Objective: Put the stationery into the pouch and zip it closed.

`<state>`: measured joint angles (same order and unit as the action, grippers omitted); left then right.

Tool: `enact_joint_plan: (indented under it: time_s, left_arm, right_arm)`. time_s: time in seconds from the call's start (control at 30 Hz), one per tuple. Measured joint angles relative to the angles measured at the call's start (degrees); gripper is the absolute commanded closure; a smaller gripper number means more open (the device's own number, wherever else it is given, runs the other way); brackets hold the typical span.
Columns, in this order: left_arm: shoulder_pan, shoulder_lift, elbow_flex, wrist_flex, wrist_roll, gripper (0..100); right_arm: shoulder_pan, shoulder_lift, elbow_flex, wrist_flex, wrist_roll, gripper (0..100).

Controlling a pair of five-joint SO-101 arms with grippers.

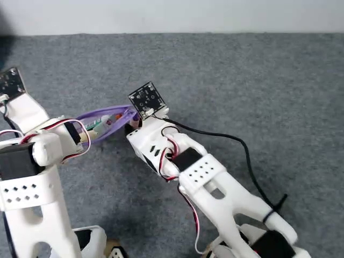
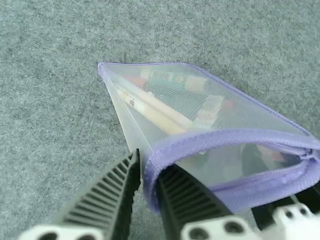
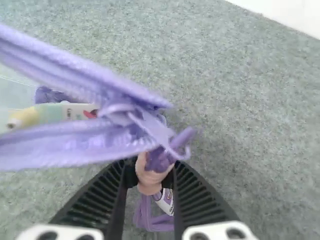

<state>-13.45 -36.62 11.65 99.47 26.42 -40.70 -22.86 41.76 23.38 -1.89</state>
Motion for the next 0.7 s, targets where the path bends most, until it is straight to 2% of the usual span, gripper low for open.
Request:
enact_joint_plan:
  time_s: [0.57,0.7]
  left_arm:
    - [-0.1,0.2,-0.1,0.0,-0.2,99]
    - [-0.1,0.8,-1.6,-3.8,-7.5,99]
  right_arm:
    - [0.4,-26.6,0.0,30.4,0.0,99.1]
    - [-0.5,-30.3,0.0,36.3,0.0,99.1]
